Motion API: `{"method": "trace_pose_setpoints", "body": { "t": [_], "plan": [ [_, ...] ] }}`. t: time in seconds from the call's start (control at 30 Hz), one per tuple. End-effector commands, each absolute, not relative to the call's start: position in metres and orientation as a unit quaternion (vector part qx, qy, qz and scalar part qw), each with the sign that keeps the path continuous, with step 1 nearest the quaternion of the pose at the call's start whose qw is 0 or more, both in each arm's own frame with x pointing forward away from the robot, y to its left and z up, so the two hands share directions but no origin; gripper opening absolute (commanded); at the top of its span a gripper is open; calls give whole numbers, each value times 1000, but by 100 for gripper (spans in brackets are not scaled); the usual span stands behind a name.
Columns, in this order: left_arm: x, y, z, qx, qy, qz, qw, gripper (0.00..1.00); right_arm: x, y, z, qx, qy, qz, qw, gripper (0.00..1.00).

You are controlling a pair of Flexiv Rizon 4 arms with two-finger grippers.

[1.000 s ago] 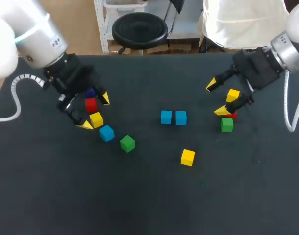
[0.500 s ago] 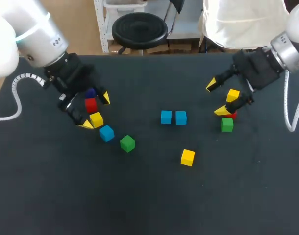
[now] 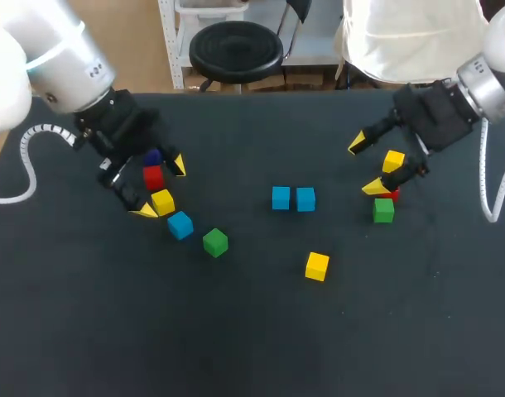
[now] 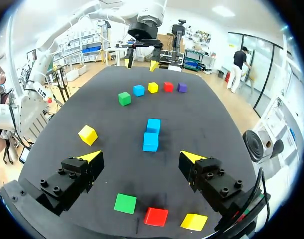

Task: Place the blue cubes, place green cubes on the blue cubes, place the yellow cubes on the green cubes, then place the red cubes on the yellow cubes, and place purple cube on the red cubes.

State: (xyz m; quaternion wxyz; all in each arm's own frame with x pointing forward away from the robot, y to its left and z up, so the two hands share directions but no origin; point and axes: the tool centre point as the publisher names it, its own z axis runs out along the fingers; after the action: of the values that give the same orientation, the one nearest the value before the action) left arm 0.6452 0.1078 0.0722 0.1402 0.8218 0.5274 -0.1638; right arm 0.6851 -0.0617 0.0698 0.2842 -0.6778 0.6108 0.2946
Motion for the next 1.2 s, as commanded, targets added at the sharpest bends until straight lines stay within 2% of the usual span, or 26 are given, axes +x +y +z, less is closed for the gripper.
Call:
{"method": "trace_pose_setpoints", "body": {
  "t": [0.03,0.37,0.6,0.9,1.2],
  "plan": [
    [646,108,72,822,527,-164,138,100,685,-62,70,-678,610,295,285,100],
    [639,101,68,860,452,-189,142,100,685,-62,70,-678,610,295,285,100],
    [637,83,61,893,390,-198,108,100,685,-62,70,-678,610,295,285,100],
    [646,76,37,893,414,-165,63,100,685,-62,70,-678,610,295,285,100],
    [649,92,16,892,427,-147,35,100,685,-62,70,-678,610,295,285,100]
  ]
}}
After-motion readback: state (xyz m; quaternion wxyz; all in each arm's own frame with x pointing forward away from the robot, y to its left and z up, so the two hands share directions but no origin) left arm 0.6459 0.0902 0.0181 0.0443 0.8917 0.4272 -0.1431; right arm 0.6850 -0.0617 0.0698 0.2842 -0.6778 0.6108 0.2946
